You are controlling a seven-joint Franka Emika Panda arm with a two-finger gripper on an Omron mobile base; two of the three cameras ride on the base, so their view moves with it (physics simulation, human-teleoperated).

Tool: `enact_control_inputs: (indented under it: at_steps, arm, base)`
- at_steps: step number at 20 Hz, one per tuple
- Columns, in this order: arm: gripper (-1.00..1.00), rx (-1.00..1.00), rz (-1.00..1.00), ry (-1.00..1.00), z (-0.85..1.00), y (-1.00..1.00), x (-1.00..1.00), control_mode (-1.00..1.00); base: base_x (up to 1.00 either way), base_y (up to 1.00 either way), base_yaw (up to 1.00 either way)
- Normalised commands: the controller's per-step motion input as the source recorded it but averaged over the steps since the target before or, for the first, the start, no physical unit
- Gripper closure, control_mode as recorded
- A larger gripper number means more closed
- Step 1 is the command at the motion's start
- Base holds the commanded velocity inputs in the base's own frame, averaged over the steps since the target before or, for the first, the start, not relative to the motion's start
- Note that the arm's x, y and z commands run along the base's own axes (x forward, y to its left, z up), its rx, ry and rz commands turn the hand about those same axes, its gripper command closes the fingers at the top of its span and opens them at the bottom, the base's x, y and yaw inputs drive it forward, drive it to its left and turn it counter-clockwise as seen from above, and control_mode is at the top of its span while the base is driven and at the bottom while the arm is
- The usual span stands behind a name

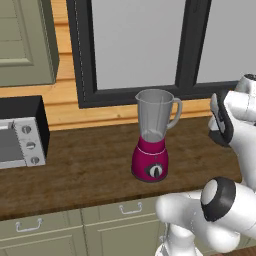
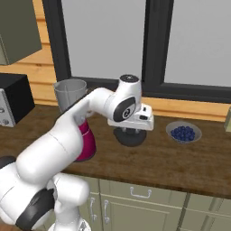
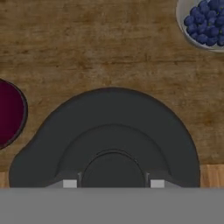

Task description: Close the lid blender by securely placing the lid on top.

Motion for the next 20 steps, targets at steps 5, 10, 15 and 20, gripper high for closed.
enact_control_inputs:
  at_steps: [5,10,15,20]
  arm:
    - [1.0,0.0,-0.02,-0.1,1.0,0.14,-0.11,-1.0]
    - [1.0,0.02,0.0,-0.18,0.99,0.31,-0.08,-1.0]
    - [1.0,0.02,0.0,-0.18,0.88,0.39,-0.06,-1.0]
    - [1.0,0.0,0.0,-0.1,0.69,0.47,-0.01,-1.0]
  base:
    - [0.0,0.0,0.0]
    - [0.0,0.0,0.0]
    - [0.0,0.0,0.0]
    - [0.0,0.0,0.0]
